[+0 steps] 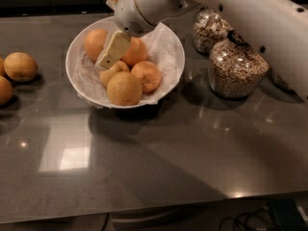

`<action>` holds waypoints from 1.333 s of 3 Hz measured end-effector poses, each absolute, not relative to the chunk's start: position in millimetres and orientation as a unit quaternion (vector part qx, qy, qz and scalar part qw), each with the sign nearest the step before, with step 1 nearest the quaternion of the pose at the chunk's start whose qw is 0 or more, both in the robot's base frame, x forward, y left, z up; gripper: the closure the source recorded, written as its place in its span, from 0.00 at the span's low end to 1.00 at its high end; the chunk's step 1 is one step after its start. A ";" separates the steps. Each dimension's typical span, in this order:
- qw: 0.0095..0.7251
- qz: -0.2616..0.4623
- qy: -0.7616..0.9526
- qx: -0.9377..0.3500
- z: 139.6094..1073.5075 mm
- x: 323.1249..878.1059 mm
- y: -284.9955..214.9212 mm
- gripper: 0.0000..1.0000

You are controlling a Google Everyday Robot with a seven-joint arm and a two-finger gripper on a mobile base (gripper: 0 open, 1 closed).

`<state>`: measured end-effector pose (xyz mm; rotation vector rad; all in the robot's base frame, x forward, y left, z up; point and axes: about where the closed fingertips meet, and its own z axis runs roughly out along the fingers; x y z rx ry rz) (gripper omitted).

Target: Pick orange from white bowl

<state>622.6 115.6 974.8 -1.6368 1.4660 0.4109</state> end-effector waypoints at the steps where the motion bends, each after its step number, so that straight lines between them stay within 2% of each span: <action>1: 0.427 0.162 0.601 -0.656 963.6 635.3 126.3 0.18; 2: 0.420 0.151 0.608 -0.656 957.1 642.9 130.3 0.30; 3: 0.417 0.141 0.613 -0.657 954.0 647.9 132.3 0.35; 4: 0.415 0.134 0.617 -0.655 952.3 651.0 132.4 0.31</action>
Offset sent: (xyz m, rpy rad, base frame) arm 0.0310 0.0153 -0.0237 -0.0709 0.0182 -0.0617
